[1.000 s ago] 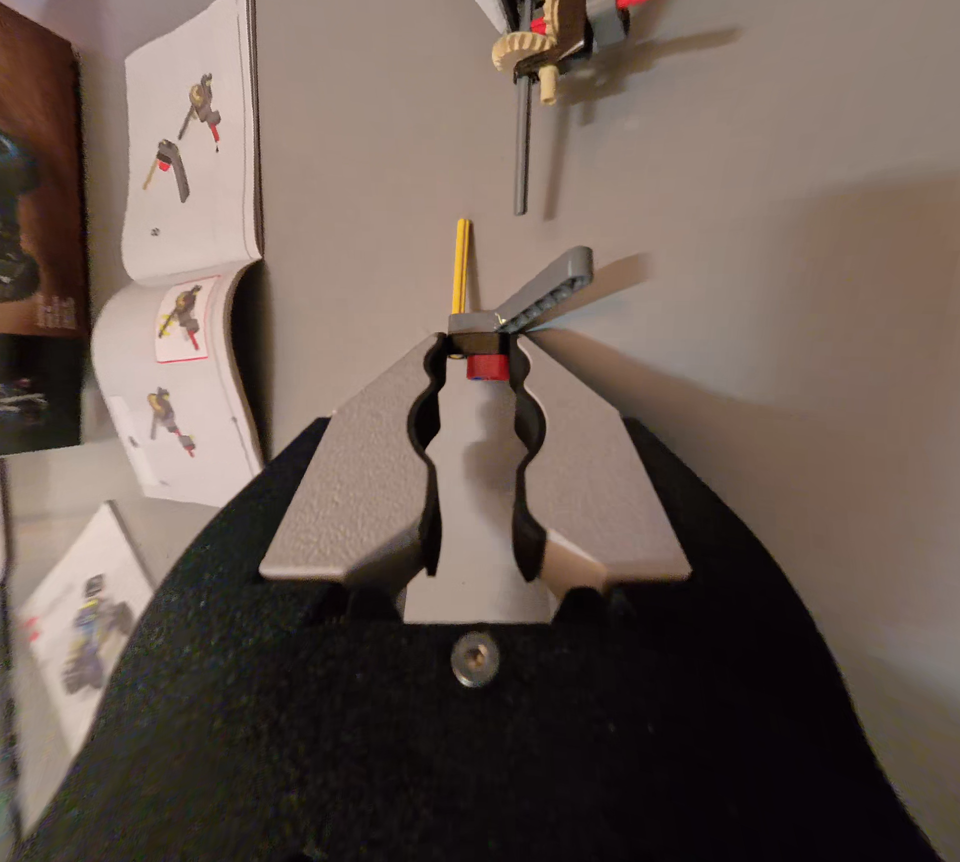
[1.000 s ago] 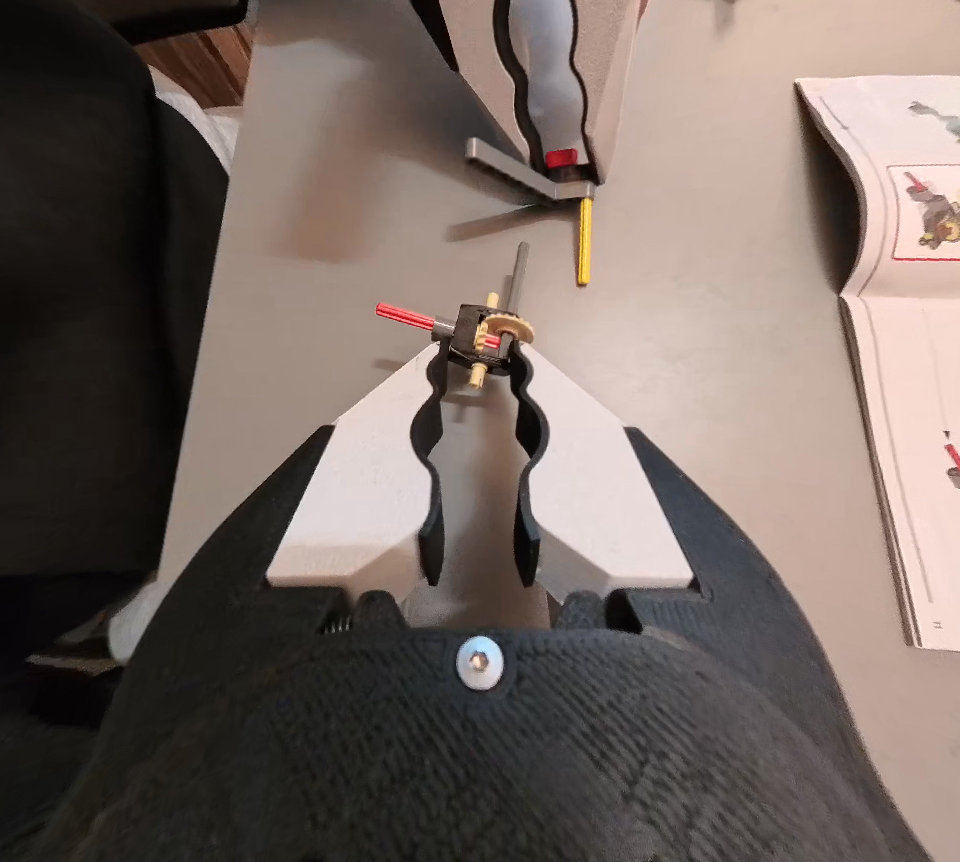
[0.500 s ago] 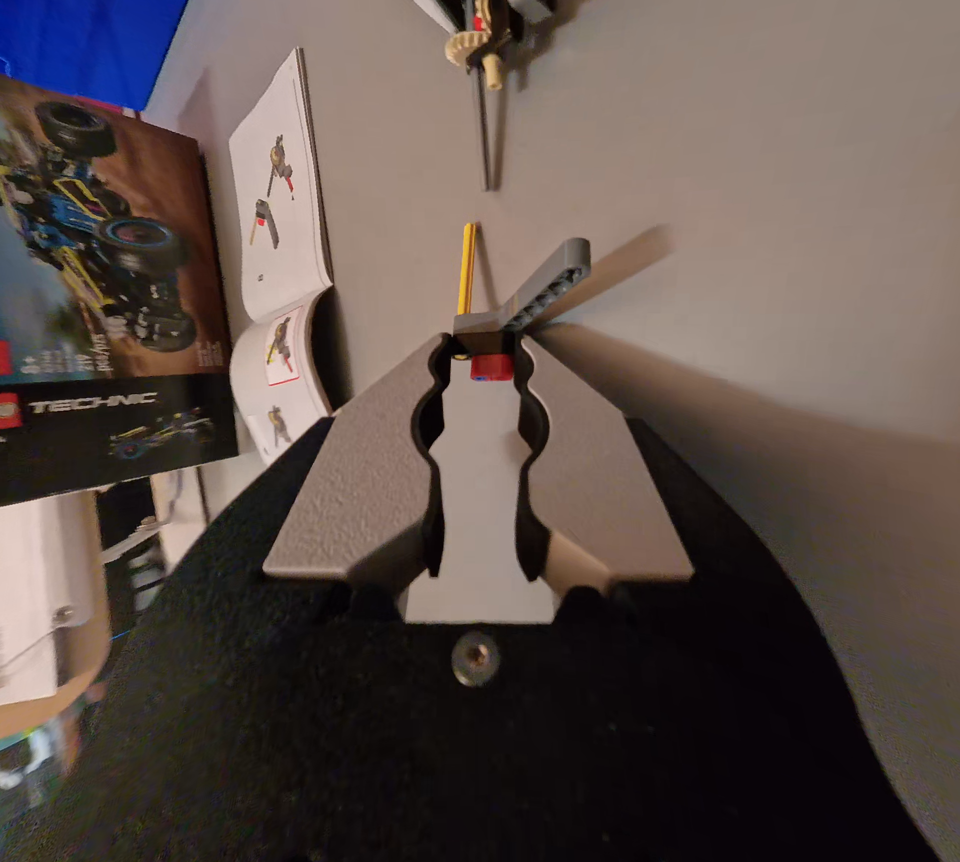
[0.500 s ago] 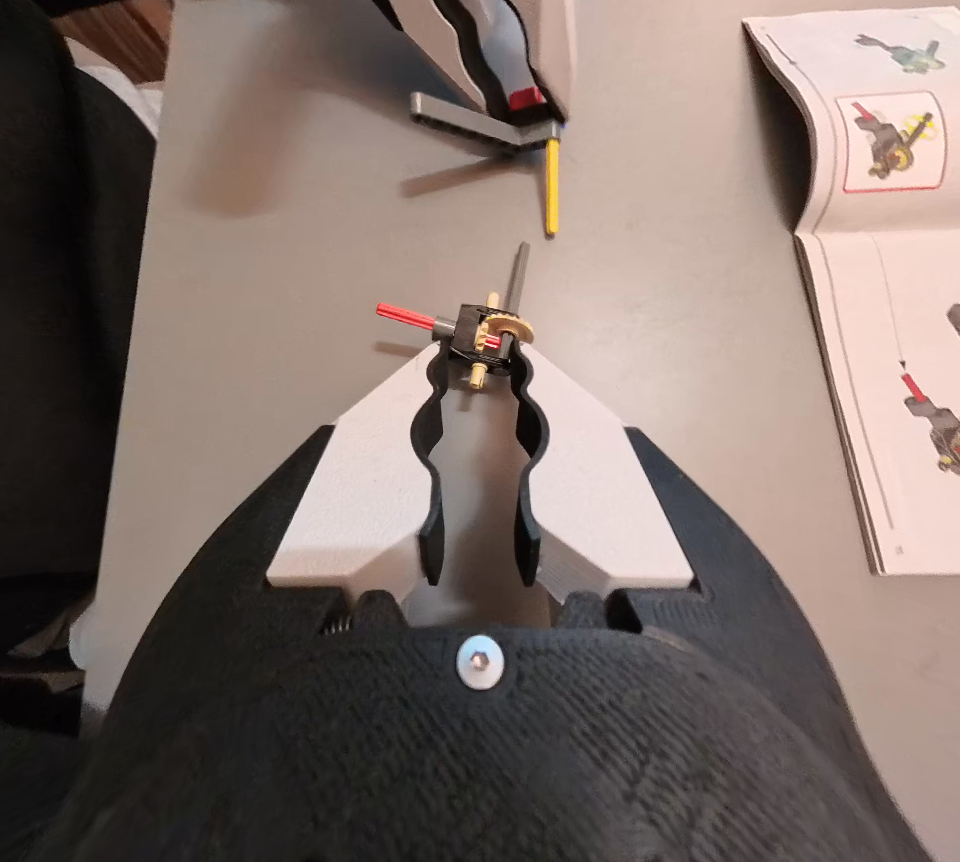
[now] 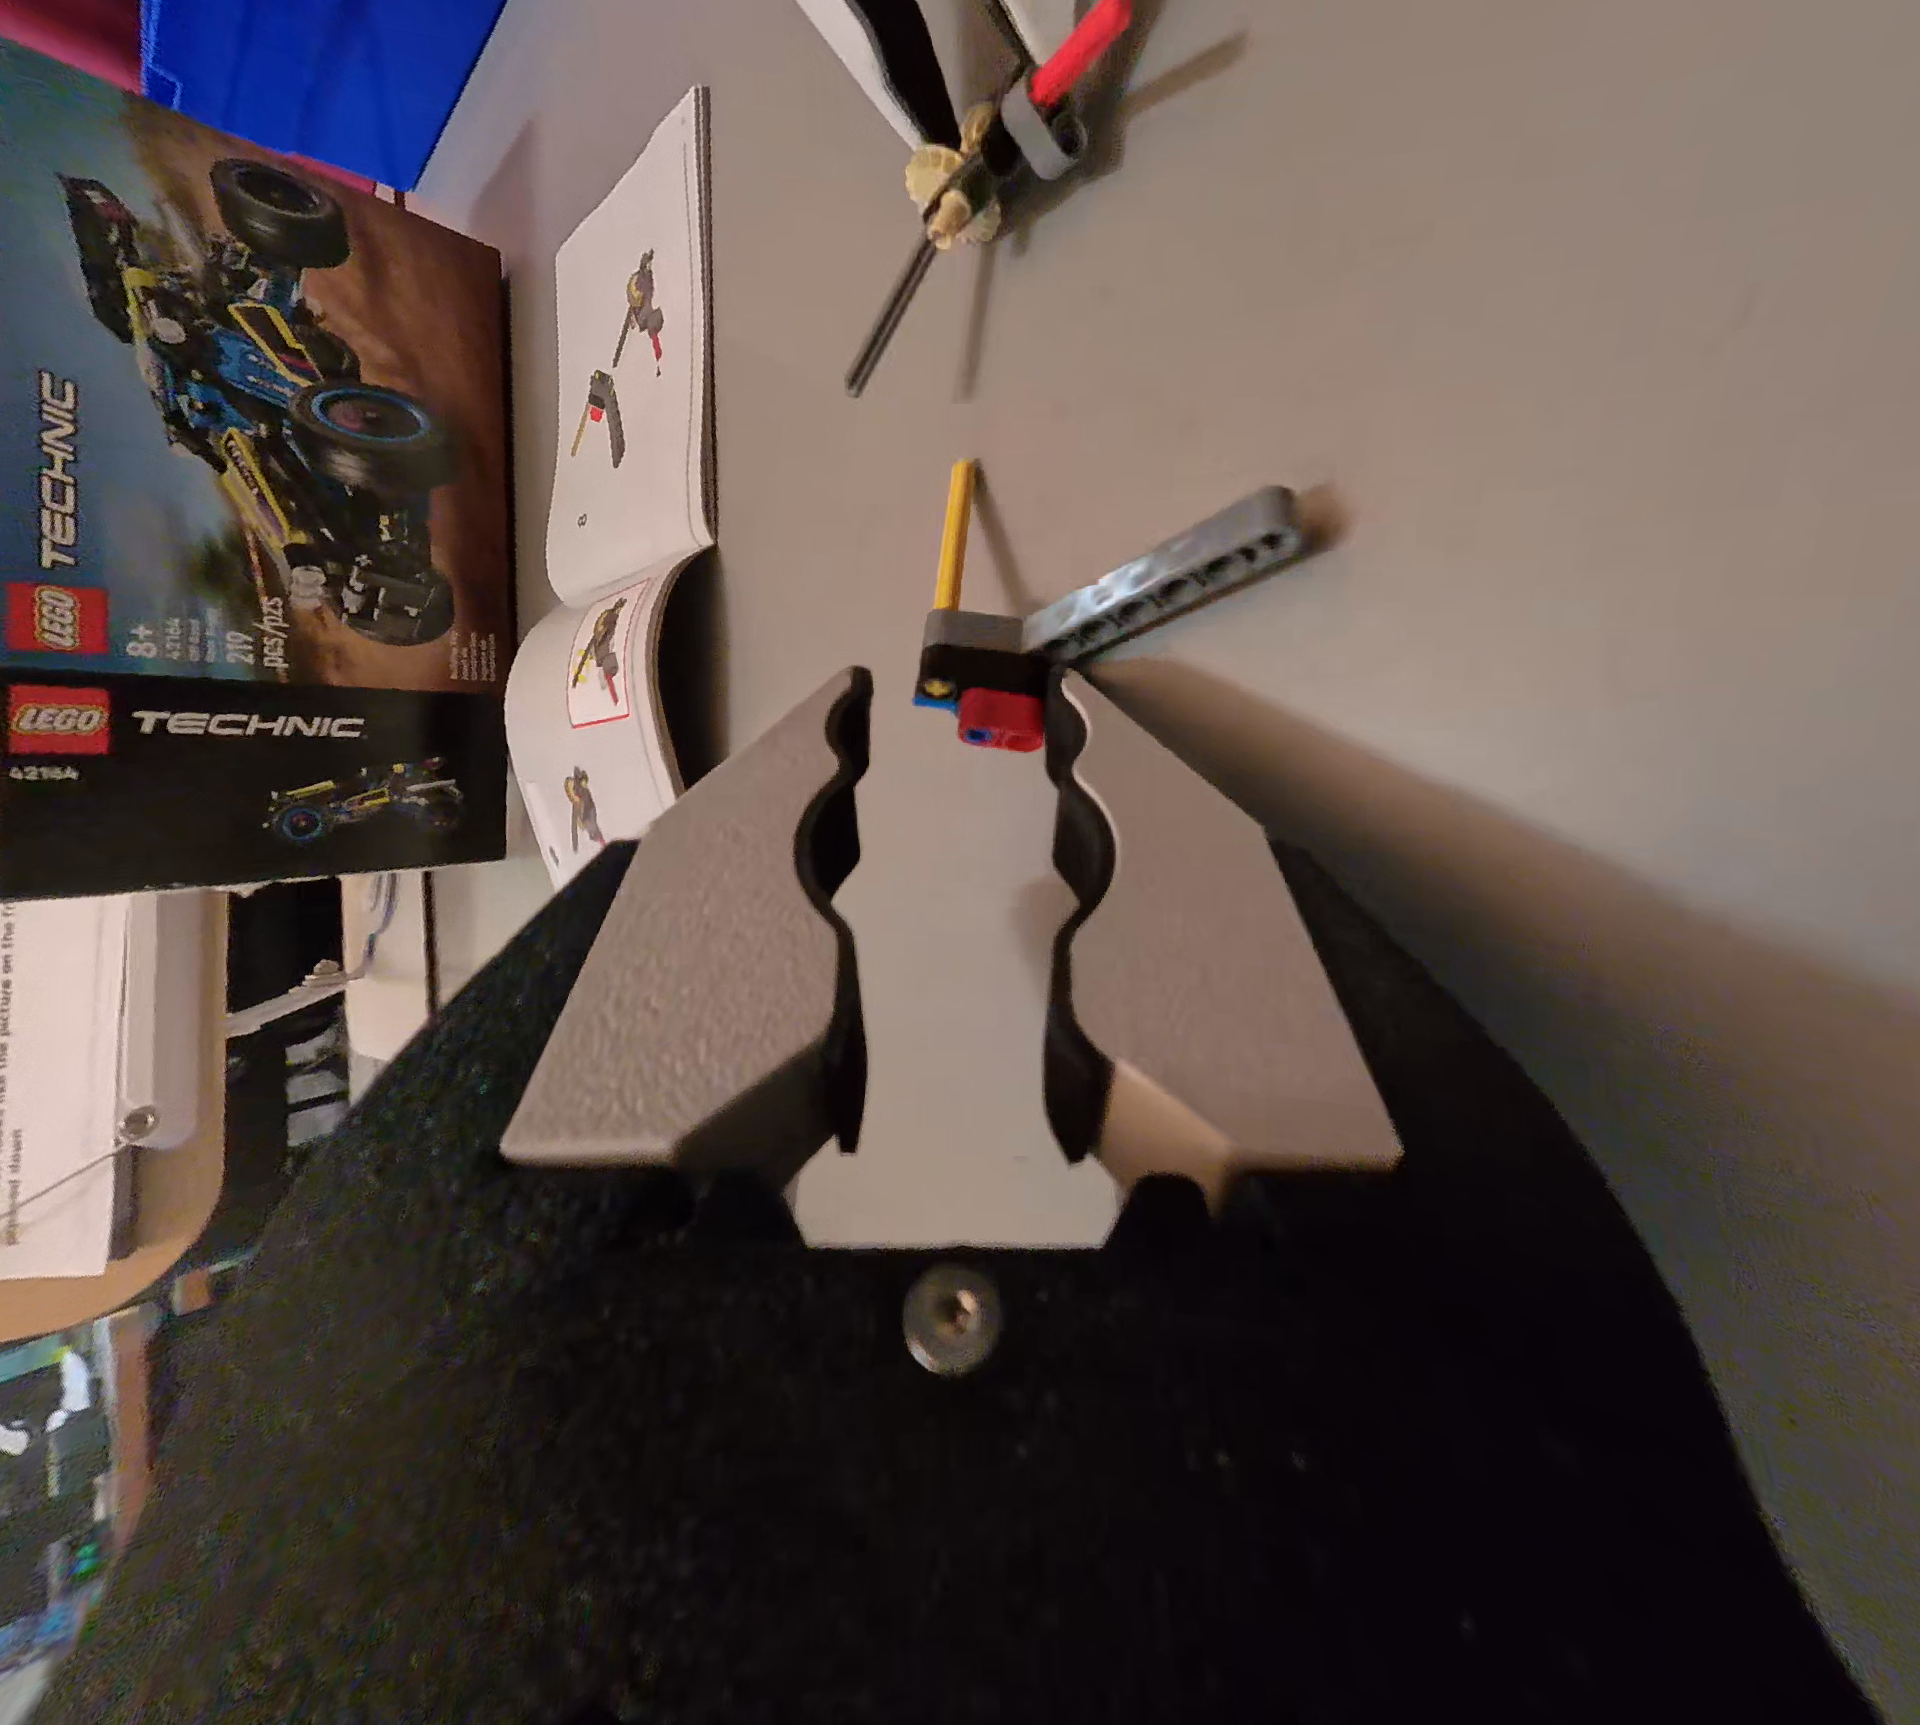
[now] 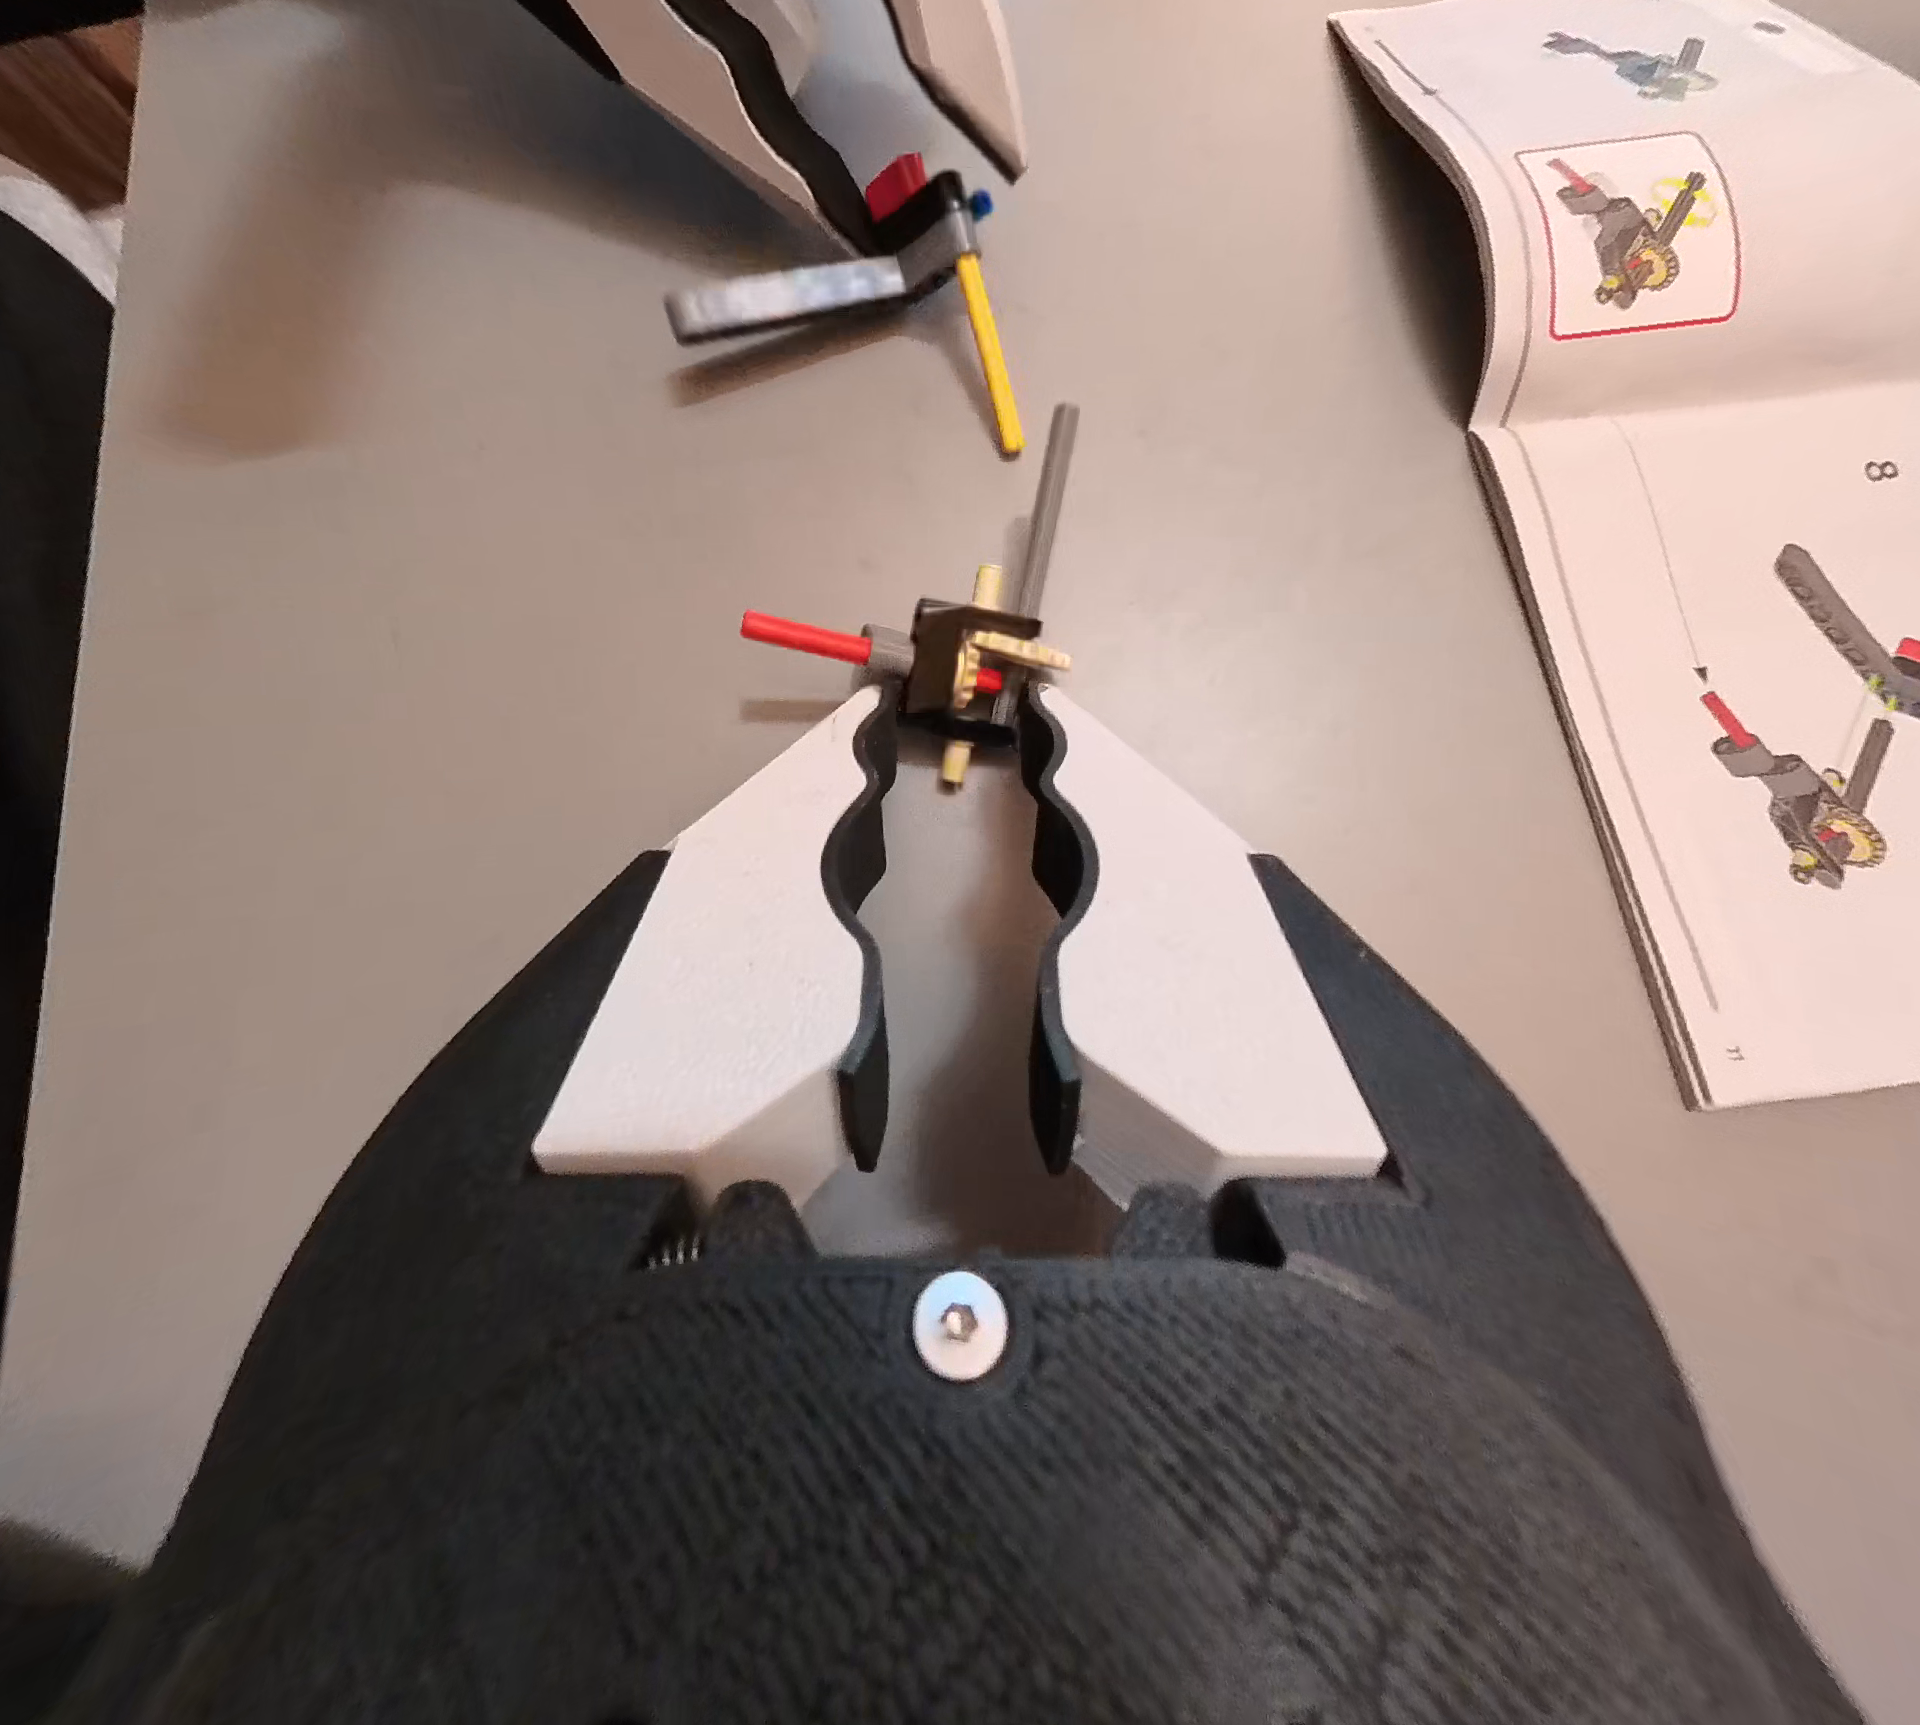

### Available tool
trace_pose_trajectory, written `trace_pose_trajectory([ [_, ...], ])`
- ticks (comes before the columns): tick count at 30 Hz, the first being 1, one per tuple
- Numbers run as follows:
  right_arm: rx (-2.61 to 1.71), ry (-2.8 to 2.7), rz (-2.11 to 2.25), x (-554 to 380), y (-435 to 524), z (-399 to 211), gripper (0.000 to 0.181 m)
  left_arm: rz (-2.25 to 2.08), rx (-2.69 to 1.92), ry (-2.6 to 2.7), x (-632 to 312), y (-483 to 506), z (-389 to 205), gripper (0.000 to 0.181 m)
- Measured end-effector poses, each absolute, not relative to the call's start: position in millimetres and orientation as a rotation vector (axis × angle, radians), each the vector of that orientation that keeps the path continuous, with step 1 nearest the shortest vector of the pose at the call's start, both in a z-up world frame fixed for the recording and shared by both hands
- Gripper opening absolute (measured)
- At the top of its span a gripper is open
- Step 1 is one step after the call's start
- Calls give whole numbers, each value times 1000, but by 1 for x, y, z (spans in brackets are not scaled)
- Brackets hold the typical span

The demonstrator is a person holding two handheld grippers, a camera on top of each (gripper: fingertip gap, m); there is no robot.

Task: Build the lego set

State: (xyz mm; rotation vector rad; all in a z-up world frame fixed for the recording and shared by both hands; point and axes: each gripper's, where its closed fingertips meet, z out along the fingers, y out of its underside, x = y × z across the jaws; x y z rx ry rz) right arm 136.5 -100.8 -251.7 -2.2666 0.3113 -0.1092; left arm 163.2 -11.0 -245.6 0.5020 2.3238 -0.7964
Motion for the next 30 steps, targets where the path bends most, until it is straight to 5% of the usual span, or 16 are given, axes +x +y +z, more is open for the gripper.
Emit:
trace_pose_trajectory([
  [11, -2271, 263, -141, 137, -95, -255, 21, -1090, -171, 2510, 147, 25, -244, 48],
  [16, -2273, 252, -162, 136, -95, -255, 22, -1165, -383, 2189, 160, 38, -219, 31],
  [30, -2276, 213, -208, 135, -96, -254, 21, -1146, -567, 2169, 177, 50, -220, 36],
])
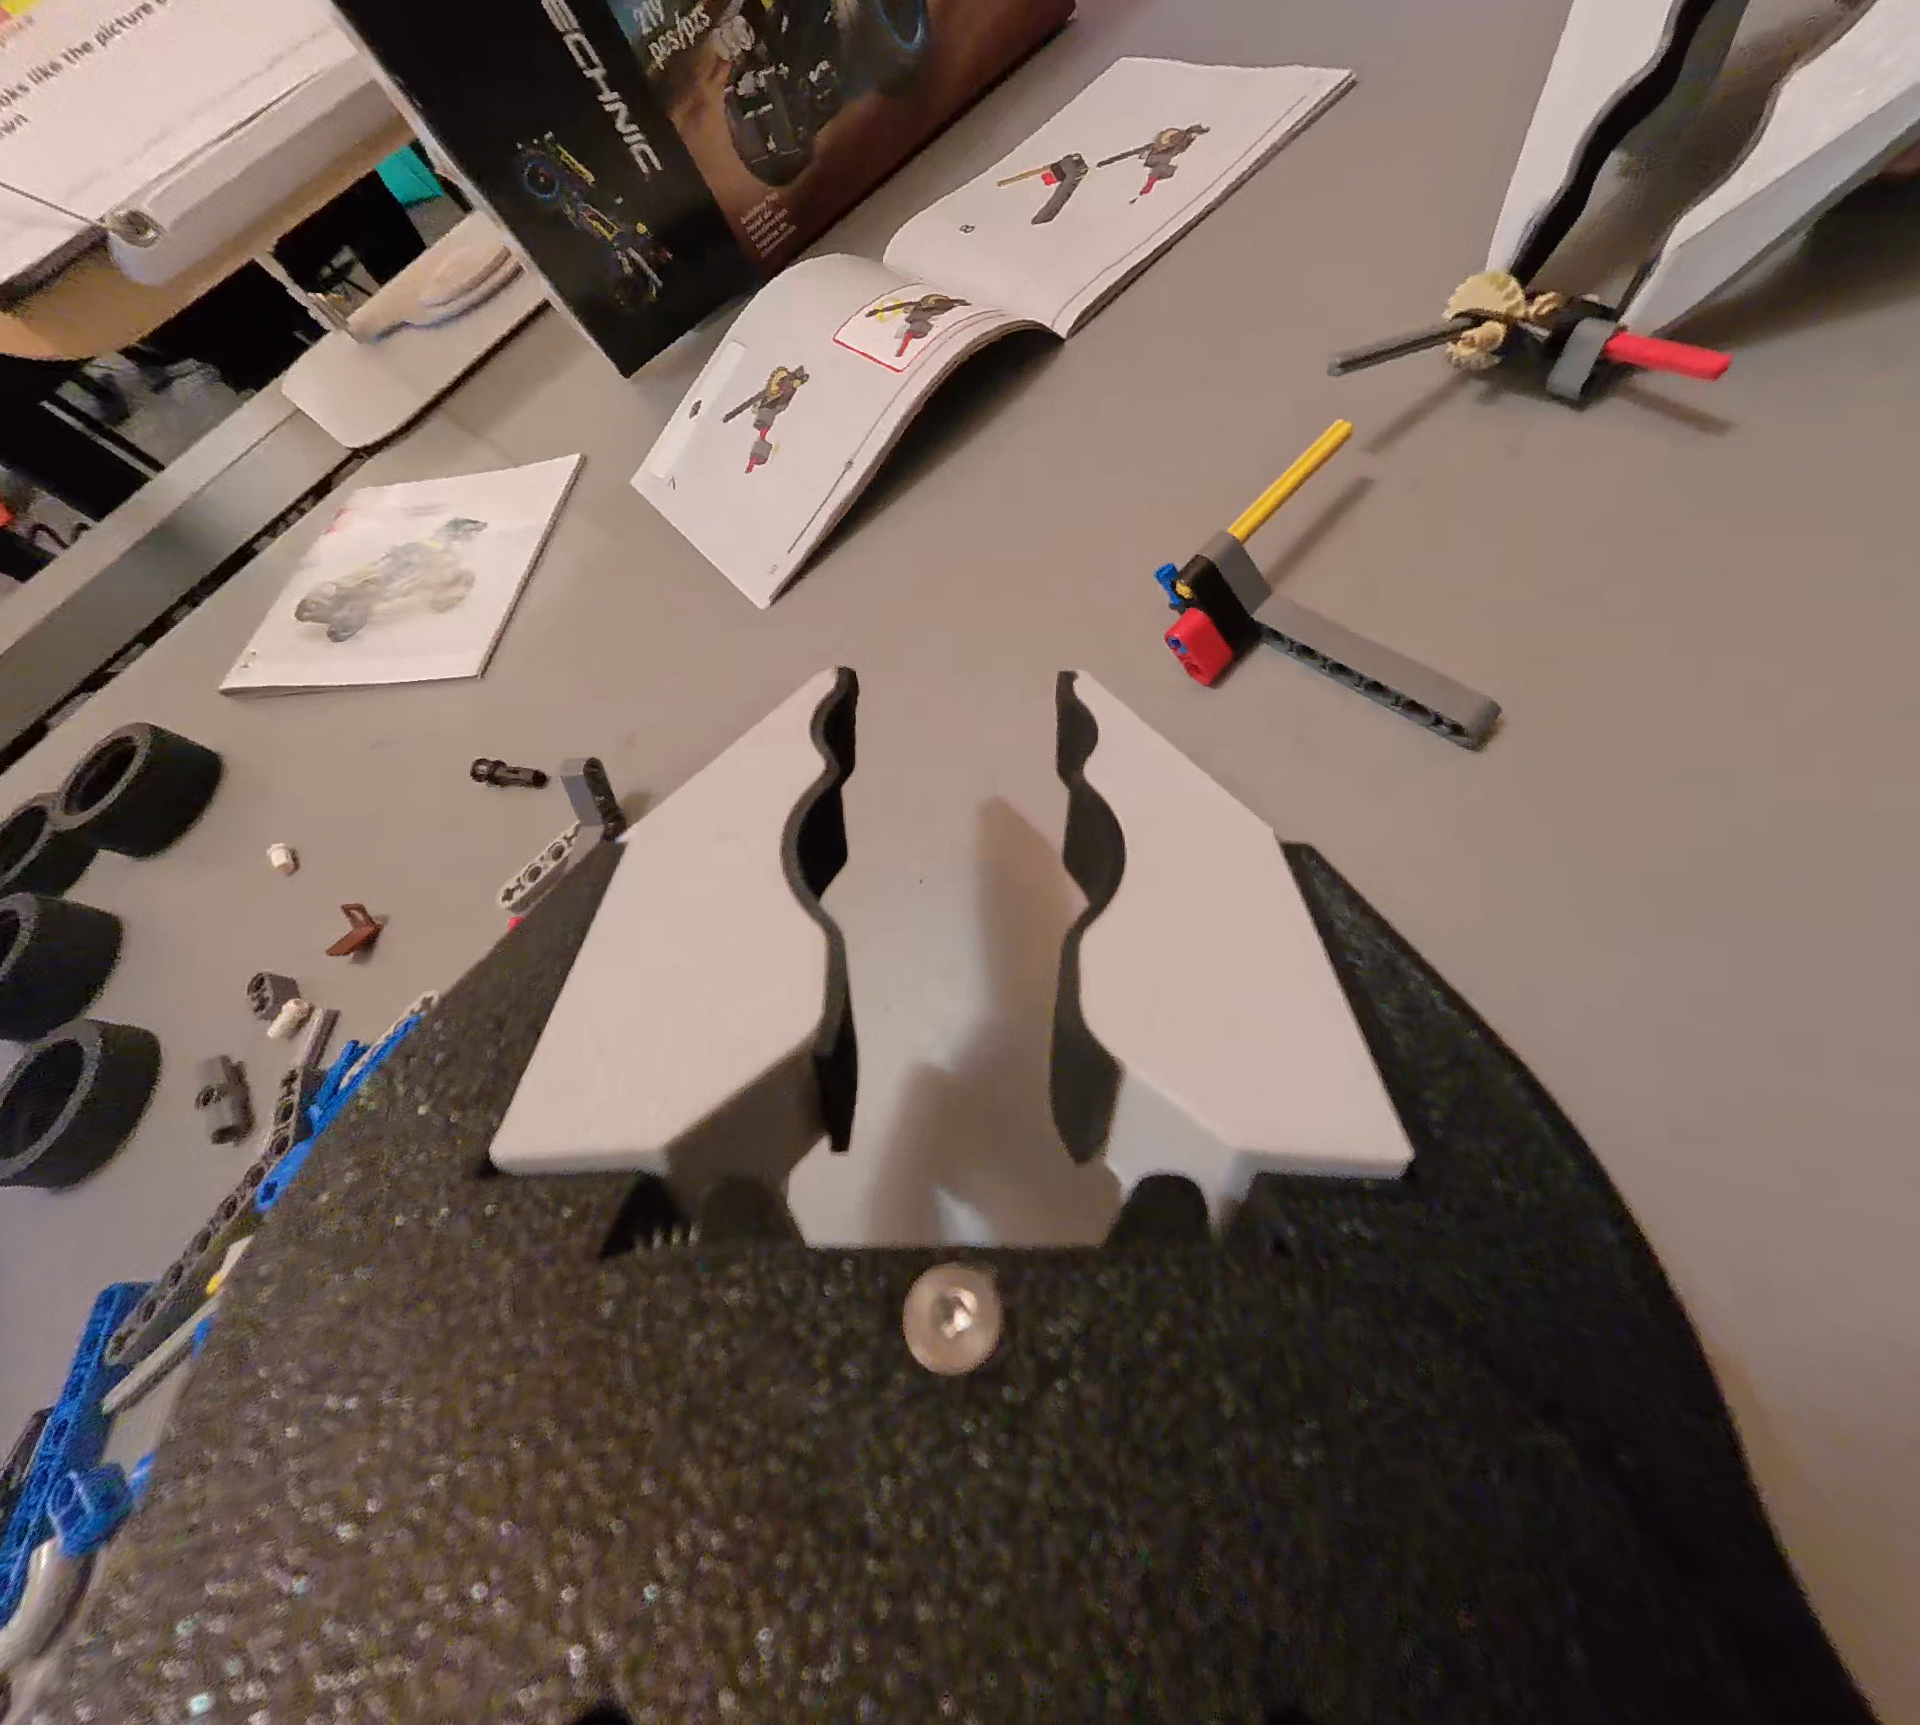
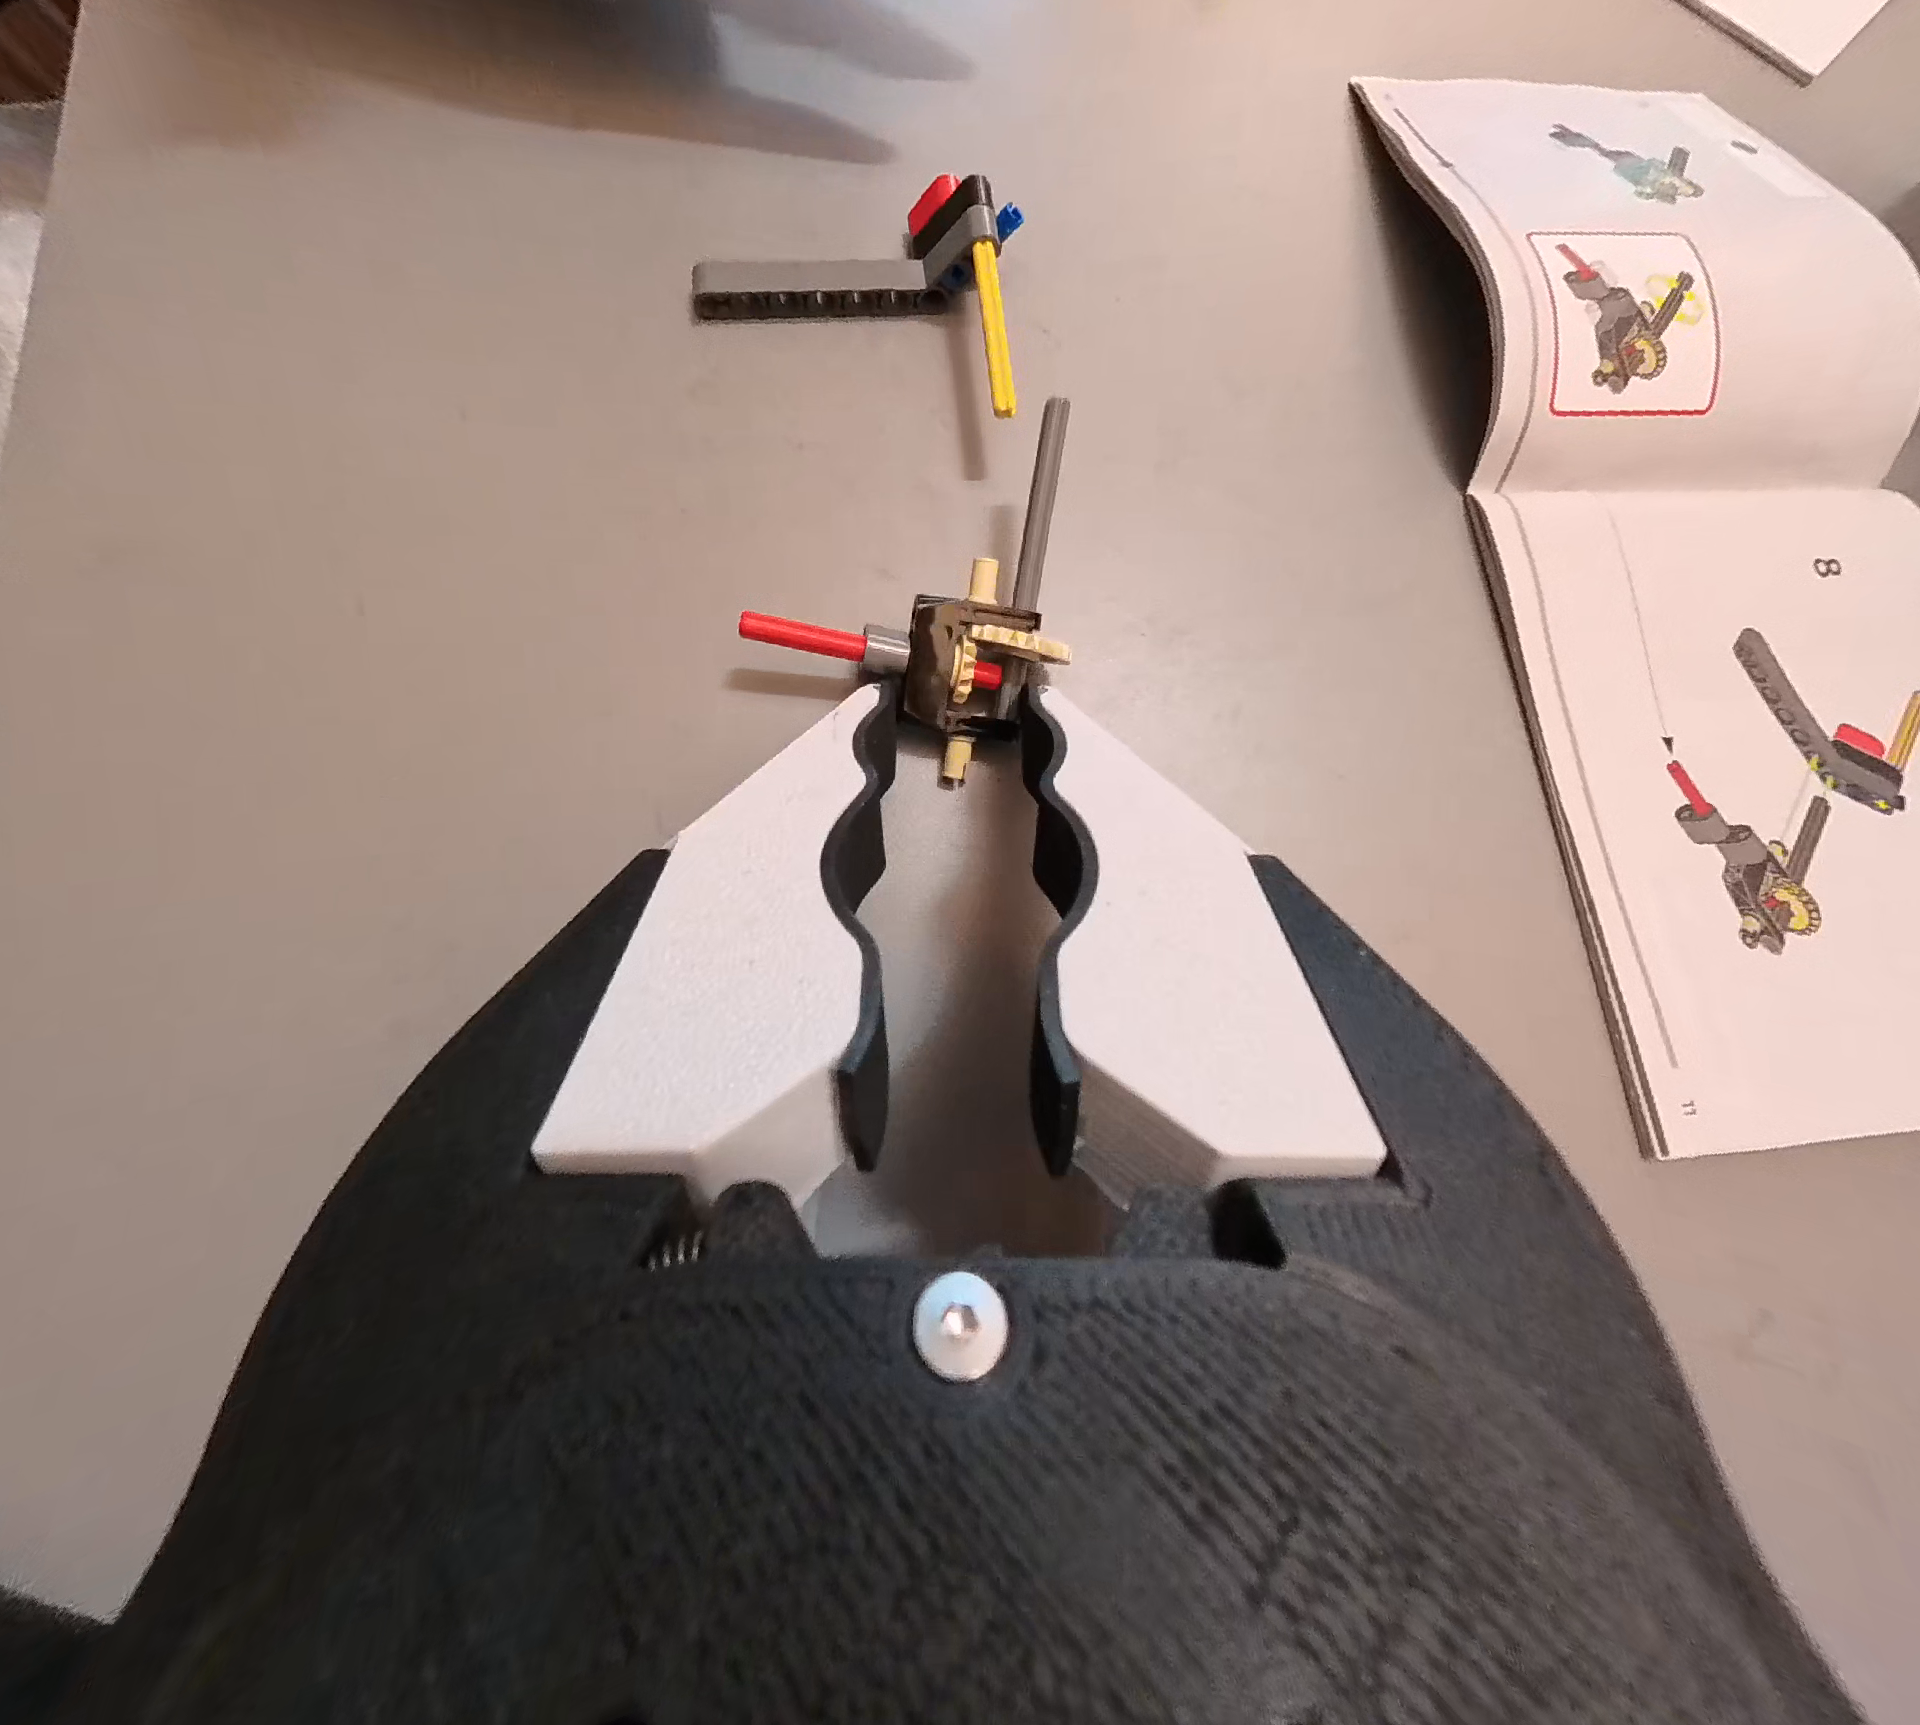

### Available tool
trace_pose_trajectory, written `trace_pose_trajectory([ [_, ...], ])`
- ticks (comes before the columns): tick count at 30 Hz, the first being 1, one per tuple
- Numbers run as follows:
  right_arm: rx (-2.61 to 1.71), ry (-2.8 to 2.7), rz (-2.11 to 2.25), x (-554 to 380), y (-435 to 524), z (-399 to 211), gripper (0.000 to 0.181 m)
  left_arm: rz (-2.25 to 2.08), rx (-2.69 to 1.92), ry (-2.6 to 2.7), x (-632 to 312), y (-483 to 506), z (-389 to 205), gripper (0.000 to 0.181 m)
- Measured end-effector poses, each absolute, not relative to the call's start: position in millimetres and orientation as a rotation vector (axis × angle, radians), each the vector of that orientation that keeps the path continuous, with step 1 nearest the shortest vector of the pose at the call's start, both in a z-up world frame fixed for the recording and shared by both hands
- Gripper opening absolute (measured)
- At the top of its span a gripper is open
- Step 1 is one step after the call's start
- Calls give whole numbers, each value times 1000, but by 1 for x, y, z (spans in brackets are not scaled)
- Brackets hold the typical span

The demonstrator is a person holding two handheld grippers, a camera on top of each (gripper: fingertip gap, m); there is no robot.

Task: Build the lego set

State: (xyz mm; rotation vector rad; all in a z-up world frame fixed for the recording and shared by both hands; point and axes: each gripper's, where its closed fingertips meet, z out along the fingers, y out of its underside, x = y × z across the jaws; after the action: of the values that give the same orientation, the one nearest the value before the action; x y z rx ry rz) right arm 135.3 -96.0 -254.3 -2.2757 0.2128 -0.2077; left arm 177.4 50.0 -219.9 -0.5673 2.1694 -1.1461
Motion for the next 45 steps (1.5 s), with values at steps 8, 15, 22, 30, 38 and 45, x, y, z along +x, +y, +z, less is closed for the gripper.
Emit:
trace_pose_trajectory([
  [8, -2275, 213, -223, 136, -96, -254, 23, -1158, -778, 2218, 132, -1, -224, 44],
  [15, -2271, 193, -238, 135, -97, -253, 35, -948, -943, 2314, 123, -22, -254, 37],
  [22, -2264, 174, -215, 130, -103, -251, 46, -921, -971, 2257, 139, -4, -251, 0],
  [30, -2137, 219, -248, 135, -116, -224, 38, -940, -895, 2338, 135, 4, -251, 0],
  [38, -2158, 245, -331, 146, -126, -226, 30, -970, -994, 2220, 141, -29, -229, 49],
  [45, -2191, 237, -348, 146, -130, -232, 29, -835, -979, 2238, 137, -32, -245, 46],
])
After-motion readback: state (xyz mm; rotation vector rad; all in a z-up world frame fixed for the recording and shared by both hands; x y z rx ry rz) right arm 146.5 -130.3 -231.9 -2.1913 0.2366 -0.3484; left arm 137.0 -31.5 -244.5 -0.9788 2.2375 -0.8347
